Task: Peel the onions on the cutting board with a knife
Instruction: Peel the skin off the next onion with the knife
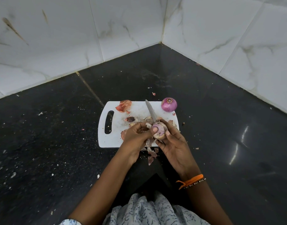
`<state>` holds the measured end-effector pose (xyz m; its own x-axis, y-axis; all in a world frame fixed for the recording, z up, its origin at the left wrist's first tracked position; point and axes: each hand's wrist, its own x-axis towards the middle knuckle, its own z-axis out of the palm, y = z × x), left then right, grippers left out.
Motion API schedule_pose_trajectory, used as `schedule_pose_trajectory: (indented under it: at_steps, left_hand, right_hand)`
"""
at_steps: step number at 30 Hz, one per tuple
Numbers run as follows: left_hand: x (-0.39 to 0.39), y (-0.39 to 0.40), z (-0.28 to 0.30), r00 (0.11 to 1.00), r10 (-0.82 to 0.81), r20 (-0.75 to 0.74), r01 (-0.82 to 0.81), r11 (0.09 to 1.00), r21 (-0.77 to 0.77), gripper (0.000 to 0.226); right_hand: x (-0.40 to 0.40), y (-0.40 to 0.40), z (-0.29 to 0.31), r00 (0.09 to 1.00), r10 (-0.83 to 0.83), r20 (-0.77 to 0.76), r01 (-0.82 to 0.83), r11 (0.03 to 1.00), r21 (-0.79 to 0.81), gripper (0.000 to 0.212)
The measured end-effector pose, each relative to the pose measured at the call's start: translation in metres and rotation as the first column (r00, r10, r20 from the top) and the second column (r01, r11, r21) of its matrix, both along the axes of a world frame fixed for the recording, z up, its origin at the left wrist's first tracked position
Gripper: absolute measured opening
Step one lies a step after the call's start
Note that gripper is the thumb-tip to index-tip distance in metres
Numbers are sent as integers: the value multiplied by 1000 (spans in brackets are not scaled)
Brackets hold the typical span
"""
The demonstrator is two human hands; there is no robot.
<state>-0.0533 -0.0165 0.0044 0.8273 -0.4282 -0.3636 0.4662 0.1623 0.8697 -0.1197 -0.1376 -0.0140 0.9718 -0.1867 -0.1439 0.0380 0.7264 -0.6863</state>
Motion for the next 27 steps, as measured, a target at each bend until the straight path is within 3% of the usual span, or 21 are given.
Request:
schedule_pose_trajectory:
  at_steps: [3,7,11,15,18,20,24,27]
  left_hand:
    - [3,2,-6,996,-19,-85,9,993,-121,8]
    - [7,2,-11,988,-15,-154,-14,982,-189,12]
    - [6,3,-13,991,26,-134,-42,992,-118,26]
    - [6,3,-9,997,37,-61,-37,999,5,33]
    - [7,4,-4,1000,9,-4,-9,1000,12,23]
    - [7,6,-1,996,-59,63,58,998,24,12]
    - [5,6,-2,987,-110,118,96,989,112,52]
    - [5,4,-4,994,-32,102,19,991,129,45]
  right_hand:
    - [1,0,-1,1000,-2,18,1,999,50,39]
    - [2,0,0,998,18,64,-22,998,66,51]
    - [1,-2,0,1000,9,30,-11,998,64,71]
    - [-1,-3,0,999,-45,17,45,999,7,40]
    - [0,-4,-1,997,-74,1,74,997,-12,31]
    - [0,-5,-2,998,-63,4,63,998,-7,30]
    - [1,-3,-2,999,-38,25,38,999,-22,44]
    - [2,0,-1,999,-33,29,34,999,-32,44]
